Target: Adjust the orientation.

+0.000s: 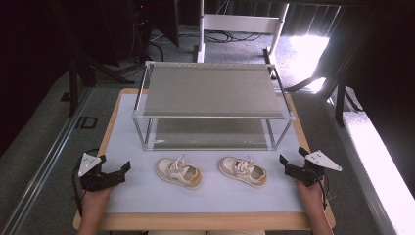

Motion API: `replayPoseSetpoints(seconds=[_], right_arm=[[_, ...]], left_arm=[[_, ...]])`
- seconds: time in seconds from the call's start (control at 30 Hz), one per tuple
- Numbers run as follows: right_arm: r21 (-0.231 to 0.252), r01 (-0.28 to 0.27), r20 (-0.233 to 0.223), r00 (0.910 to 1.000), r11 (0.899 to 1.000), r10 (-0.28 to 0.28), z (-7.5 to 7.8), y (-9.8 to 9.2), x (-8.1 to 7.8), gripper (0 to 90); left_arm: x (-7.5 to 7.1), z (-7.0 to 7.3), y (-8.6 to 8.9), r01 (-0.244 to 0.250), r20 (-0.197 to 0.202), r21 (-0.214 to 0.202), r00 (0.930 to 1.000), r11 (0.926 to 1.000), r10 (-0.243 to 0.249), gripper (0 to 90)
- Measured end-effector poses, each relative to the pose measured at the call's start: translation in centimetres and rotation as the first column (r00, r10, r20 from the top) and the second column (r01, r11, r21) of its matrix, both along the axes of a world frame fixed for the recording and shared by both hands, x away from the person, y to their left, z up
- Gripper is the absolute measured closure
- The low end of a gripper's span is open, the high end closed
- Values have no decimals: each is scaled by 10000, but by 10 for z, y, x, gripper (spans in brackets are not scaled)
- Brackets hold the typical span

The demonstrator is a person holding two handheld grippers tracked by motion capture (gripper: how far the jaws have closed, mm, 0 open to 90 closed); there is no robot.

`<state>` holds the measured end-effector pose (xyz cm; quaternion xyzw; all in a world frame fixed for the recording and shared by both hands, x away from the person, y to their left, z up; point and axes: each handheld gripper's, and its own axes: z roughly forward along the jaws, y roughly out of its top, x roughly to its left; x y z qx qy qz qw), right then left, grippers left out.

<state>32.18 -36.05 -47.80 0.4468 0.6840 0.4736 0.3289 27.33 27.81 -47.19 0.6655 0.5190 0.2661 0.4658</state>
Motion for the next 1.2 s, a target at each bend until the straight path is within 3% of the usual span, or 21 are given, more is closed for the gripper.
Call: replayPoseSetpoints(seconds=[0.13, 0.17, 0.27, 0.3, 0.37, 0.4, 0.43, 0.63, 0.67, 0.73, 0.9, 1.03, 1.07, 1.1, 1.17, 1.2], right_arm=[[8, 5, 4, 10000, 10000, -5, 0, 0, 0, 139], [5, 3, 12, 10000, 10000, -3, 0, 0, 0, 139], [-2, 12, 11, 10000, 10000, -12, 0, 0, 0, 139], [4, 16, 6, 10000, 10000, -16, 0, 0, 0, 139], [8, -7, 16, 10000, 10000, 7, 0, 0, 0, 139], [12, -5, 17, 10000, 10000, 5, 0, 0, 0, 139], [16, -6, 17, 10000, 10000, 6, 0, 0, 0, 139], [5, -6, 13, 10000, 10000, 6, 0, 0, 0, 139], [19, -7, 24, 10000, 10000, 7, 0, 0, 0, 139], [21, -9, 22, 10000, 10000, 9, 0, 0, 0, 139], [-6, -14, 19, 10000, 10000, 14, 0, 0, 0, 140], [24, -5, 29, 10000, 10000, 5, 0, 0, 0, 140], [29, -6, 31, 10000, 10000, 5, 0, 0, 0, 140], [29, 0, 30, 10000, 10000, 0, 0, 0, 0, 140], [-2, -5, 24, 10000, 10000, 5, 0, 0, 0, 140], [-17, -6, 21, 10000, 10000, 6, 0, 0, 0, 140]], left_arm=[[6, 13, -14, 1119, -252, 125, 9934, 9936, -1115, 6], [7, 16, -17, 1228, -248, 320, 9922, 9919, -1220, 6], [10, 25, -30, 2020, -476, 747, 9789, 9765, -1988, 6], [12, 29, -34, 2464, -652, 809, 9682, 9658, -2416, 6], [13, 34, -40, 2765, -713, 1050, 9602, 9553, -2701, 6], [15, 37, -43, 2997, -827, 1058, 9528, 9481, -2920, 6], [15, 41, -46, 3060, -823, 1167, 9511, 9449, -2978, 6], [19, 54, -60, 3785, -1091, 1387, 9243, 9152, -3657, 6], [20, 56, -63, 3973, -1157, 1427, 9163, 9065, -3834, 6], [21, 58, -68, 4155, -1303, 1511, 9078, 8970, -3985, 6], [22, 64, -84, 4743, -1682, 1785, 8779, 8620, -4483, 6], [22, 69, -96, 5325, -2155, 1863, 8421, 8257, -4944, 6], [22, 70, -98, 5358, -2211, 1918, 8398, 8222, -4957, 6], [22, 72, -102, 5464, -2354, 1895, 8319, 8158, -5025, 6], [22, 75, -107, 5587, -2566, 1991, 8226, 8051, -5074, 6], [22, 77, -112, 5728, -2725, 2025, 8120, 7943, -5161, 6]])
